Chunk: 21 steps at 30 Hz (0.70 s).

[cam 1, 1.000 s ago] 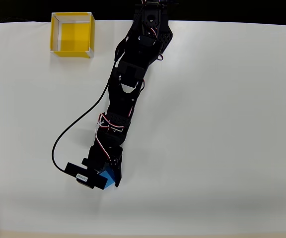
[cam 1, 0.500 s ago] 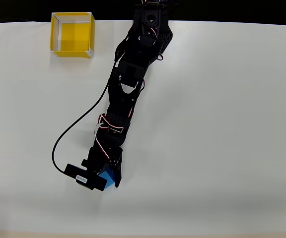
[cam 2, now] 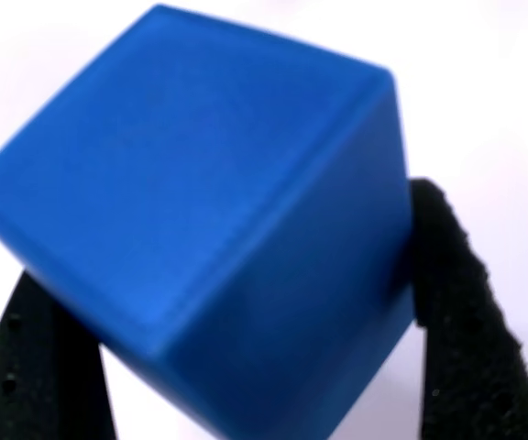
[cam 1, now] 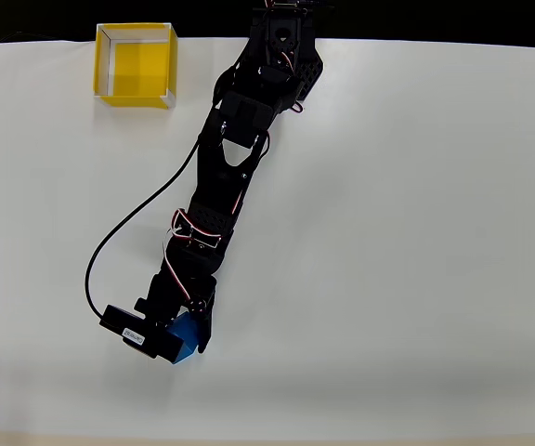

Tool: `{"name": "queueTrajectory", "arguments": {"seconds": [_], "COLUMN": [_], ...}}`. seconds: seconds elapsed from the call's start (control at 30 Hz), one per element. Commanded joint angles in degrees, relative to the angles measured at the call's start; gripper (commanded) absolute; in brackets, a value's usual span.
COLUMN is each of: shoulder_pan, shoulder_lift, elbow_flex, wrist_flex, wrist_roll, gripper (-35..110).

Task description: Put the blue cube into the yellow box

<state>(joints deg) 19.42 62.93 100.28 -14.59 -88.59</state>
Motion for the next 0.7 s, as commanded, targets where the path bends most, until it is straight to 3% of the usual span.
{"name": "queueTrajectory", "arguments": {"seconds": [0.0, 0.47, 0.67], "shoulder_pan": [3.6, 21.8, 32.6], "shoulder_lift": [16.4, 28.8, 34.7], "elbow_flex": [-1.7, -2.7, -2.1], "wrist_flex": [2.2, 12.9, 22.7], "wrist_roll": [-1.4, 0.6, 2.3], "gripper": [21, 20, 20]}}
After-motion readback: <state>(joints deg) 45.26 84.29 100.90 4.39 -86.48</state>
